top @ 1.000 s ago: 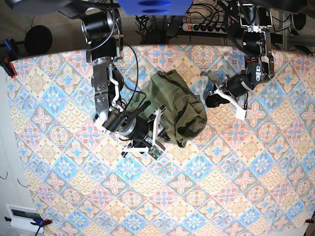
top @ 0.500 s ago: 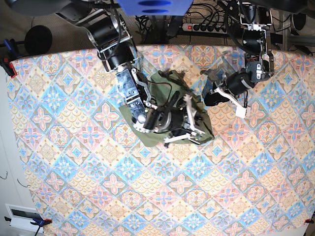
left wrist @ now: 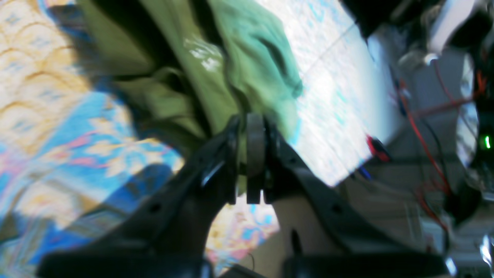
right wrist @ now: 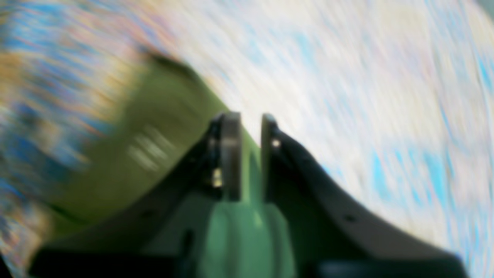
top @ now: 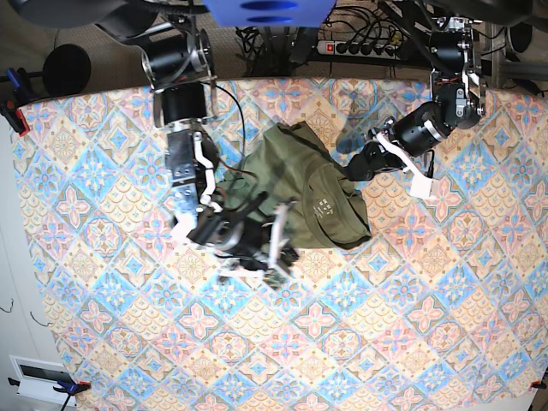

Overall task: Layout the t-shirt on the table in an organized manner, then fold the t-shirt properly
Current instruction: 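Grasp the green bundle's edges with both grippers and spread it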

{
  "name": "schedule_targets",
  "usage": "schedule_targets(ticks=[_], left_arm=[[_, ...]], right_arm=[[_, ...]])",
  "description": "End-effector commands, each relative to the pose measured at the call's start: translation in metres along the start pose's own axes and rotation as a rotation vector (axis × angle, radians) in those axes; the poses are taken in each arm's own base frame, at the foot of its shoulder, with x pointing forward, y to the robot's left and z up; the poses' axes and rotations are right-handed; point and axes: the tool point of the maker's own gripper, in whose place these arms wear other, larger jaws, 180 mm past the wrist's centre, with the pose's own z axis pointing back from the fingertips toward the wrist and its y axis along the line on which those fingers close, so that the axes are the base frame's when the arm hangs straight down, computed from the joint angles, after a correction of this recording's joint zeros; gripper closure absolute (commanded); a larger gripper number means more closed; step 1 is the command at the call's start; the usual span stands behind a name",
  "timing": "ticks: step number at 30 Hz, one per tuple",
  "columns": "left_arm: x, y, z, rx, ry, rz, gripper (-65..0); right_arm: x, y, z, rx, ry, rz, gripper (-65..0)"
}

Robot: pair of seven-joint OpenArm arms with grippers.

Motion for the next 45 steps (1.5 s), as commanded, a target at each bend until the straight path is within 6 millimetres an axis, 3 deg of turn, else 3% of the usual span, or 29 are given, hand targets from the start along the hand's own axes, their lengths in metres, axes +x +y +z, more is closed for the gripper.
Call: schedule_targets(ticks=[1, 7, 15, 17, 21, 26, 29, 33, 36, 39, 45], left_arm=[[0.01, -0.01, 0.001, -0.035, -0.041, -0.007, -1.7], [0.015, -0.018, -0.022, -0.082, -0.072, 0.057, -1.9], [0.005, -0.02, -0.028, -0.095, -0.064, 0.114, -3.6], [0.004, -0.02, -0.028, -0.095, -0.064, 0.117, -9.0], [0.002, -0.02, -0.028, -0.095, -0.06, 0.119, -27.7], [-0.002, -0.018, -0.03, -0.112, -0.054, 0.169, -45.7], [-0.01, -0.004, -0.036, -0.101, -0.037, 0.227, -51.1], [-0.008, -0.002, -0.049, -0.112, -0.044, 0.272, -51.0], [-0.011, -0.012, -0.056, -0.141, -0.026, 0.276, -49.3], [-0.022, -0.023, -0.06, -0.167, 0.027, 0.268, -43.7], [-0.029, -0.024, -0.057, -0.165, 0.04, 0.269, -29.7]], right_arm=[[0.029, -0.003, 0.005, 0.001, -0.094, 0.008, -0.7], [0.019, -0.019, -0.003, -0.003, -0.052, -0.007, 0.0], [0.012, -0.025, -0.001, -0.013, -0.035, -0.002, 0.0], [0.012, -0.025, -0.001, -0.013, -0.035, -0.002, 0.0], [0.012, -0.025, 0.0, -0.015, -0.035, -0.001, 0.0], [0.012, -0.026, 0.0, -0.016, -0.035, 0.0, 0.0], [0.012, -0.026, 0.0, -0.016, -0.035, 0.0, 0.0], [0.012, -0.025, 0.0, -0.016, -0.034, -0.001, 0.0], [0.011, -0.025, 0.0, -0.014, -0.032, -0.002, 0.0], [0.011, -0.026, -0.001, -0.014, -0.032, -0.002, 0.0], [0.008, -0.029, 0.001, -0.02, -0.024, 0.001, 0.0]])
